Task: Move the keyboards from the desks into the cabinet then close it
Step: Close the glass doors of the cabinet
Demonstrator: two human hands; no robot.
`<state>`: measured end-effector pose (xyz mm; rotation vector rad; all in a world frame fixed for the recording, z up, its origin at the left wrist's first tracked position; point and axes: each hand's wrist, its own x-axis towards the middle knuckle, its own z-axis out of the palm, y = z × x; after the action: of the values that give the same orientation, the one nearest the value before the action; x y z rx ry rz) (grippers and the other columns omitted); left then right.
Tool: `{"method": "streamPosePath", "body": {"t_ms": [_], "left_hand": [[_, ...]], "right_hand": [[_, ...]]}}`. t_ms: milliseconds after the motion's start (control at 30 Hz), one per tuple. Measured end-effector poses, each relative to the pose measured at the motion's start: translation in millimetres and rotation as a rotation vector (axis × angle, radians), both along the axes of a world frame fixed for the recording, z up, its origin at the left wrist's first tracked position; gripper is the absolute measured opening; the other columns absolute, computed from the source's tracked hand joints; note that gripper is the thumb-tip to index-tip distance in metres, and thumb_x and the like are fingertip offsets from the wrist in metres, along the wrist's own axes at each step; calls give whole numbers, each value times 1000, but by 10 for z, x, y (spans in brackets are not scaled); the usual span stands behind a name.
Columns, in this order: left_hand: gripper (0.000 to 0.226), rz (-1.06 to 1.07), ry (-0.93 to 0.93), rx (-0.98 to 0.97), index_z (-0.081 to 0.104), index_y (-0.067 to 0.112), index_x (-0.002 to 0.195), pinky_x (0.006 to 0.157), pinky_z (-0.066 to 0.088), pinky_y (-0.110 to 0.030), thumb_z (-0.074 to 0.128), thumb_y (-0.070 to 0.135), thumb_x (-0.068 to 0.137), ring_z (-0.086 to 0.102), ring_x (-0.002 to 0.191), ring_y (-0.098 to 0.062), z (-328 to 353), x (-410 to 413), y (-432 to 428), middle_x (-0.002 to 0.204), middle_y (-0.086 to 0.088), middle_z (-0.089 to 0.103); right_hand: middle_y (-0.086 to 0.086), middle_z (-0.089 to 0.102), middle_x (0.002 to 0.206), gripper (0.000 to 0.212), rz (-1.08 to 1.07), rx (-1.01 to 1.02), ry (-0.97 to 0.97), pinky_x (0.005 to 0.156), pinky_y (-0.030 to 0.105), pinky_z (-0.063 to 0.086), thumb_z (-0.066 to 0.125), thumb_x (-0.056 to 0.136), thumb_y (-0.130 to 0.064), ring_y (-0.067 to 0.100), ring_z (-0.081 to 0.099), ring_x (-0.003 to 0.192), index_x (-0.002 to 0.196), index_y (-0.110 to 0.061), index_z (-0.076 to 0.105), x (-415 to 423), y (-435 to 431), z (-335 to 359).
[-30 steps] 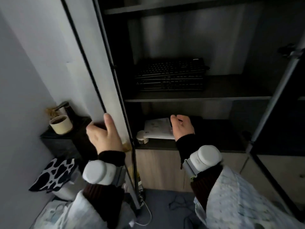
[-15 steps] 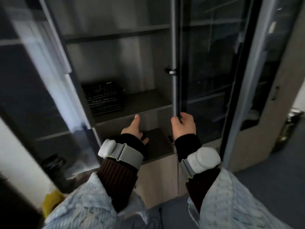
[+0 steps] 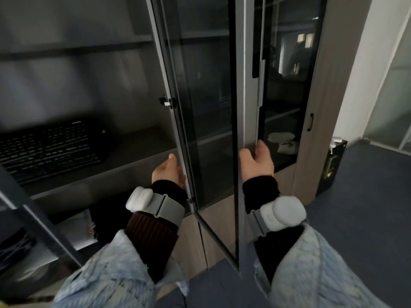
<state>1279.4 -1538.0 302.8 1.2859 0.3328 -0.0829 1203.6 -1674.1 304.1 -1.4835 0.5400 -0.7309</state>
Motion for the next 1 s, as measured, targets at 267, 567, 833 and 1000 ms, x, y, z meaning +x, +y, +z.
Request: {"method": "streamPosePath", "body": {"t_ms": [267, 567, 833, 1000], "left_hand": [[23, 169, -136, 137, 61, 18, 94, 71, 47, -29, 51, 38, 91, 54, 73, -8, -75, -34, 634, 77, 4, 56], [42, 372, -283, 343, 61, 8, 117, 88, 53, -38, 50, 40, 90, 63, 100, -21, 9, -308, 1526, 112, -11, 67], [34, 516, -313, 447, 65, 5, 100, 86, 50, -33, 50, 35, 92, 63, 107, -37, 111, -574, 2467, 100, -15, 69], [44, 529, -275, 439, 60, 0, 118, 98, 49, -44, 50, 35, 92, 62, 110, -31, 87, -685, 2647, 116, -20, 66]], "right_hand": [[14, 43, 134, 62, 0, -77, 55, 104, 42, 42, 56, 80, -26, 32, 48, 120, 137, -7, 38, 14, 557, 38], [14, 47, 136, 53, 392, -270, 22, 110, 32, 31, 50, 90, -30, 27, 44, 128, 137, -7, 42, -89, 1813, -26], [9, 54, 133, 39, 515, -286, -21, 103, 20, 26, 44, 94, -27, 21, 44, 128, 129, -12, 52, 137, 2423, 135], [9, 61, 113, 31, 498, -266, -53, 84, 20, 36, 47, 92, -26, 20, 55, 105, 113, -7, 58, 241, 2680, 133]]}}
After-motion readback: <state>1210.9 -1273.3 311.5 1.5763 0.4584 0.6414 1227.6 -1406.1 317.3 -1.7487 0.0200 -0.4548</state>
